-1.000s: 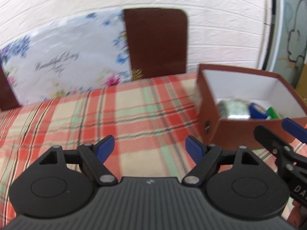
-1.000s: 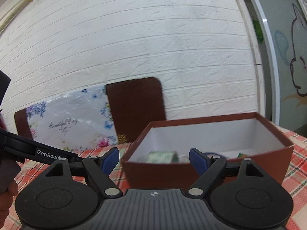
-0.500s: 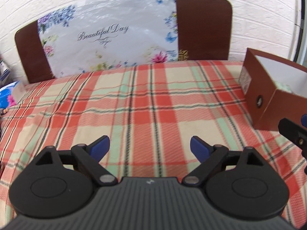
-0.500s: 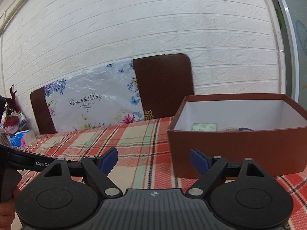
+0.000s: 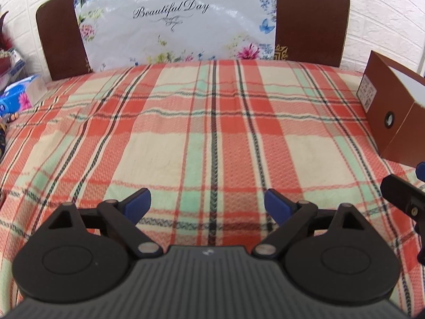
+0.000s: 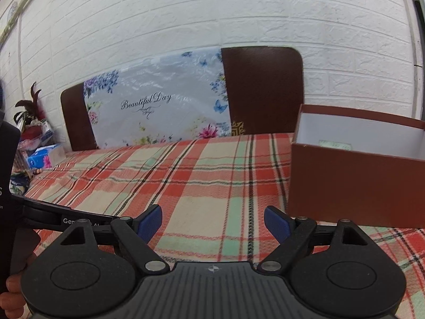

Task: Organize objects

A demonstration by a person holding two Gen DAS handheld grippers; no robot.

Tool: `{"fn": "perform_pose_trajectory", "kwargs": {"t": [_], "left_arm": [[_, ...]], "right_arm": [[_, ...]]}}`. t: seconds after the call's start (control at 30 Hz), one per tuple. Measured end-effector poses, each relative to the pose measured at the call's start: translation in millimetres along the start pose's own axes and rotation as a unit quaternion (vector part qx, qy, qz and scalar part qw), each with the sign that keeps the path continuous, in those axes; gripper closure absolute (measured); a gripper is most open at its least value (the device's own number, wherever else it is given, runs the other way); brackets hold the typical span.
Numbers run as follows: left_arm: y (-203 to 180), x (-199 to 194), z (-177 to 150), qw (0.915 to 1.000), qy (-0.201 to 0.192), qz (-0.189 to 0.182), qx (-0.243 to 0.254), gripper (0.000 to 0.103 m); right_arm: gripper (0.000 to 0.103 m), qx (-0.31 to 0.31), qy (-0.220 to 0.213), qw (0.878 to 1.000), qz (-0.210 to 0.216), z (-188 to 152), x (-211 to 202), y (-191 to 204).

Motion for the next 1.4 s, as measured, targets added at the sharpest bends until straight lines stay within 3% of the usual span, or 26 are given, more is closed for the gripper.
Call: {"fn": "perform_pose_trajectory", "kwargs": {"t": [0.27, 0.5, 0.73, 1.0, 1.17, 1.3, 1.4], "left_arm": [[11, 9, -6, 0.9999, 0.009, -0.004, -0.011, 0.009], [5, 15, -7, 0.9997, 0.014, -0.017, -0.003, 0.009], [-29, 1, -2, 0.9982, -0.007, -0.043, 0.042, 0.0], [-79, -18, 8, 0.9904, -0.03, -0.08, 0.108, 0.0], [-107, -23, 9, 0.9863, -0.032, -0.079, 0.141, 0.0], [-121, -24, 7, 0.9845, -0.021, -0.082, 0.154, 0.0], [-126, -25, 4, 0.9852, -0.019, -0.065, 0.157, 0.0]], "right_arm": [[0.018, -0.019, 0.014, 1.0, 0.004, -5, 7, 17], [0.018, -0.013, 0.019, 1.0, -0.017, -7, 11, 11], [0.017, 0.012, 0.003, 0.997, -0.076, -11, -7, -17], [0.009, 0.055, -0.037, 0.987, -0.143, -10, -48, -57], [0.002, 0.085, -0.052, 0.981, -0.167, -11, -67, -77], [0.001, 0.101, -0.058, 0.978, -0.172, -13, -73, -89], [0.001, 0.113, -0.051, 0.978, -0.17, -16, -70, -96]]}}
Point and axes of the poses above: each gripper's, at about its wrist camera, not at the fingertips, and x roughly the way its jaws point, y to its left, z to its top, the point moved 3 cm from there along x, roughly the way its jaws point, and after that the axes turned 14 degrees about -z, right-handed, at the moved point
